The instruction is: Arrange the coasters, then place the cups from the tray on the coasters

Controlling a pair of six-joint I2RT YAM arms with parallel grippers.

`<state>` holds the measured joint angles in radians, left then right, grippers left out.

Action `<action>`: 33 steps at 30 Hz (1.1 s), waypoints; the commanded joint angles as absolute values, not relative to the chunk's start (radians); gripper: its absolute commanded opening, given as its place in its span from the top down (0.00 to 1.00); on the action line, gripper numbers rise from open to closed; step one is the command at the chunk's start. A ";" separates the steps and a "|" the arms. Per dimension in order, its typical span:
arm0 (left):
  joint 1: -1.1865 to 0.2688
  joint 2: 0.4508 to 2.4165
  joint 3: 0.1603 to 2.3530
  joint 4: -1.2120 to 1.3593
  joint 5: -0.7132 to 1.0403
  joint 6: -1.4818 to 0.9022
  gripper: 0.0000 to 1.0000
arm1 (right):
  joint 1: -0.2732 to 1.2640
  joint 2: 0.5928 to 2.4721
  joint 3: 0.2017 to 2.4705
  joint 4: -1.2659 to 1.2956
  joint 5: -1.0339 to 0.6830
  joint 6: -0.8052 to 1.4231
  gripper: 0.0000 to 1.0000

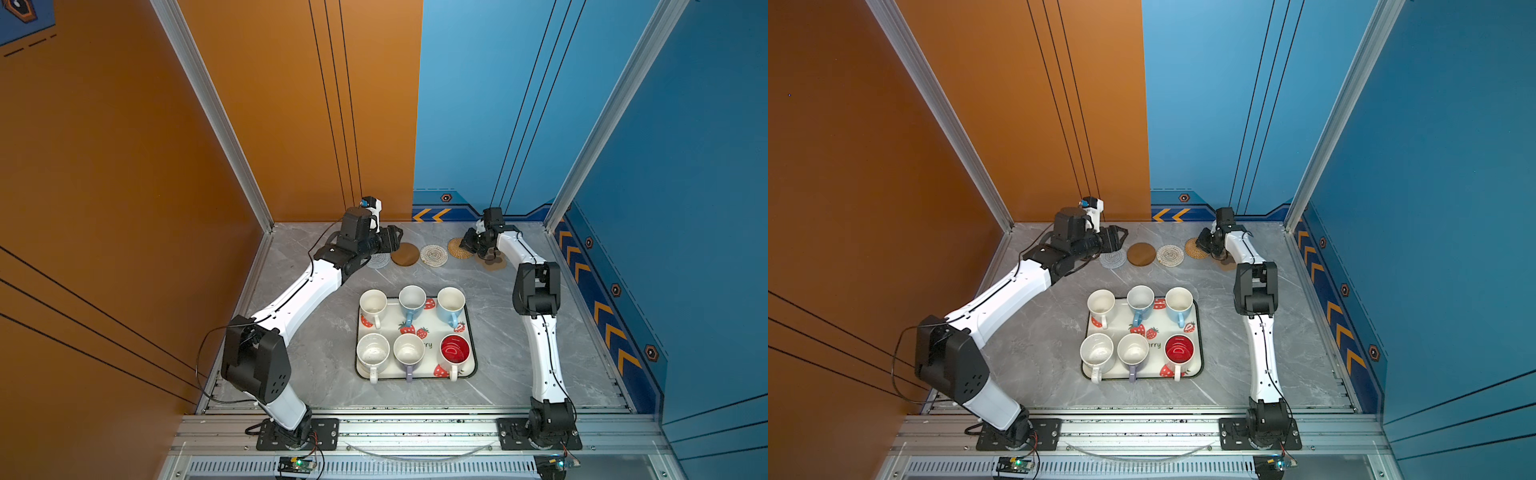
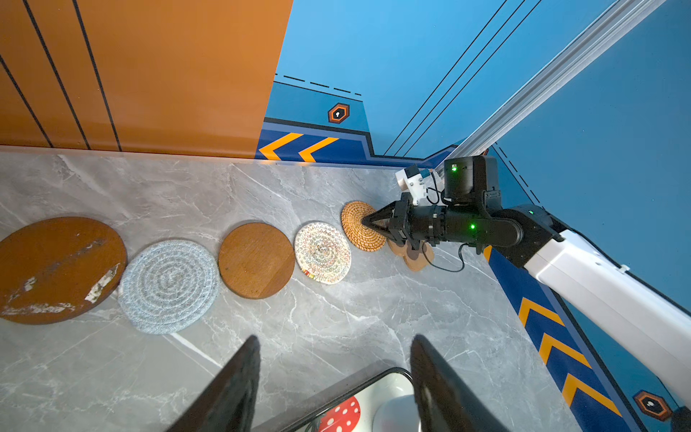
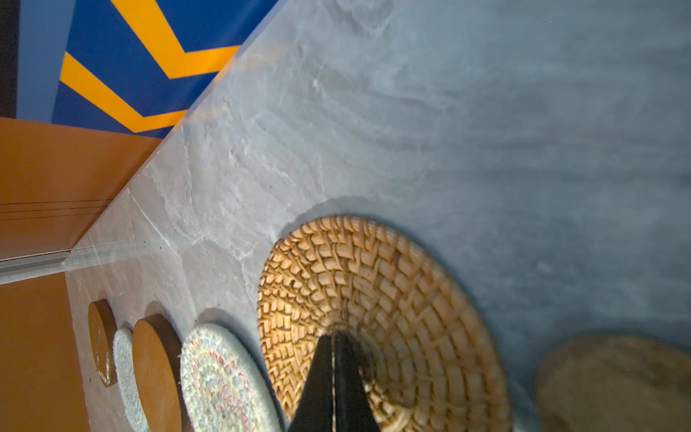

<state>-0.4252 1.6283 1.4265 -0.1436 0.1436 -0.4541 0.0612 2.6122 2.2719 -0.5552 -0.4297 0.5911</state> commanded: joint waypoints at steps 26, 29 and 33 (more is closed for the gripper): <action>-0.414 1.573 1.381 -0.112 0.152 -0.451 0.35 | 0.069 2.537 2.130 -0.655 -0.403 0.538 1.00; -0.414 1.574 1.381 -0.112 0.152 -0.452 0.34 | 0.068 2.536 2.138 -0.655 -0.412 0.536 1.00; -0.415 1.571 1.381 -0.113 0.152 -0.451 0.34 | 0.069 2.534 2.161 -0.651 -0.437 0.533 1.00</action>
<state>-0.4232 1.6043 1.3903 -0.1226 0.1436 -0.4541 0.0654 2.5412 2.1609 -0.5568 -0.4332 0.5526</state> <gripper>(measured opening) 0.661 0.047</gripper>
